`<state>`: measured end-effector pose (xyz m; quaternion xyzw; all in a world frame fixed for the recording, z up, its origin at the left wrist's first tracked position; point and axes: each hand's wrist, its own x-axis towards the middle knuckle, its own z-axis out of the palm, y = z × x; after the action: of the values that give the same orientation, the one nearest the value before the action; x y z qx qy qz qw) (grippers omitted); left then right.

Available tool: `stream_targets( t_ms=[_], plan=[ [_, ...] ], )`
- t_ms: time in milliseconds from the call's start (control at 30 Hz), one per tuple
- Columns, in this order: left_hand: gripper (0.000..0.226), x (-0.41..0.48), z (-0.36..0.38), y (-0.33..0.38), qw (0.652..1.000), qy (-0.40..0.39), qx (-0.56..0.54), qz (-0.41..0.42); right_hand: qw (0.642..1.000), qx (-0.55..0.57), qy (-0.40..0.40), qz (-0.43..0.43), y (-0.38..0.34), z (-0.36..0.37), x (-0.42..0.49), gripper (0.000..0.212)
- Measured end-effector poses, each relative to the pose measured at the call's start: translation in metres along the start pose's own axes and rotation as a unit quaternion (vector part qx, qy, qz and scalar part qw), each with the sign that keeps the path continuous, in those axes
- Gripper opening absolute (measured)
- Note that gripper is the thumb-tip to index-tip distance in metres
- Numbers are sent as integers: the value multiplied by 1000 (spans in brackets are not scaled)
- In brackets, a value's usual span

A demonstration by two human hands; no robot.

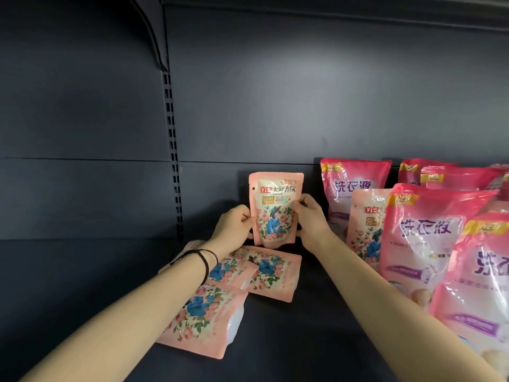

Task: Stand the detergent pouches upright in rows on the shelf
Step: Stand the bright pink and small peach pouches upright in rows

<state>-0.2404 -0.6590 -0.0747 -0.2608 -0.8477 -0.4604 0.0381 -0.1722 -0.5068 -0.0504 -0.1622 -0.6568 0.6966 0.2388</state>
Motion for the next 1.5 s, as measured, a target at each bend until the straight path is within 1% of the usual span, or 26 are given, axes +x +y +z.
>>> stream_targets(
  t_ms=[67,167,233,300,333,367,433,467,500,567,600,667,700,767,833,933,967,1033,1067,1100,1167,1233,1333,1367,1433,1500],
  plan=[
    [12,2,1,3,1000,2,6,0,1000,-26,6,-8,-1,0,3,21],
    [11,0,4,-3,999,-20,41,-5,996,-94,10,1,6,-3,7,16],
    [10,-3,2,-7,995,-44,94,6,989,-142,-3,32,12,-7,8,12],
    [12,-7,-6,-10,983,-77,163,31,968,-236,-41,71,8,-14,6,14],
    [13,-9,-13,-9,971,-93,214,49,943,-315,-67,80,3,-17,4,21],
    [14,-12,-23,-7,951,-104,282,78,907,-404,-89,80,-4,-21,2,28],
    [20,-16,-43,-2,889,-111,415,158,824,-551,-116,69,-19,-26,-4,37],
    [23,-17,-53,1,862,-113,456,191,791,-594,-133,64,-27,-26,-7,36],
    [25,-20,-63,3,843,-117,481,210,768,-618,-156,61,-35,-24,-10,33],
    [29,-24,-80,8,820,-125,510,226,727,-653,-208,49,-49,-16,-17,31],
    [31,-27,-86,9,813,-128,521,226,700,-675,-230,31,-54,-11,-21,37],
    [34,-32,-95,10,807,-133,532,221,648,-715,-262,-20,-63,4,-30,45],
    [35,-35,-98,10,806,-135,534,217,632,-723,-277,-43,-65,13,-34,44],
    [36,-40,-99,7,809,-138,532,208,617,-721,-307,-74,-66,31,-44,37],
    [36,-43,-98,4,820,-146,519,194,592,-729,-325,-110,-61,48,-51,36],
    [37,-45,-95,-3,836,-143,496,188,557,-749,-319,-162,-41,71,-50,30],
    [38,-44,-94,-6,837,-139,493,193,544,-758,-320,-165,-34,78,-48,30],
    [37,-44,-93,-13,837,-134,491,203,516,-777,-331,-141,-19,92,-44,30],
    [37,-44,-92,-17,837,-133,490,206,510,-782,-336,-126,-12,98,-42,32],
    [36,-44,-92,-20,838,-132,487,206,517,-778,-337,-116,-8,102,-39,33],
    [36,-44,-94,-25,851,-125,470,198,552,-760,-327,-110,-5,107,-35,35],
    [37,-46,-96,-28,873,-109,441,179,598,-734,-305,-106,-4,106,-33,37],
    [39,-47,-98,-31,910,-81,385,133,680,-673,-276,-92,-9,100,-31,41],
    [40,-47,-99,-31,922,-77,362,112,699,-657,-269,-86,-13,96,-30,40],
    [42,-45,-100,-30,955,-83,277,57,736,-624,-249,-80,-25,89,-31,32],
    [42,-41,-100,-24,986,-86,142,-3,800,-553,-220,-75,-35,79,-31,27]
  ],
)
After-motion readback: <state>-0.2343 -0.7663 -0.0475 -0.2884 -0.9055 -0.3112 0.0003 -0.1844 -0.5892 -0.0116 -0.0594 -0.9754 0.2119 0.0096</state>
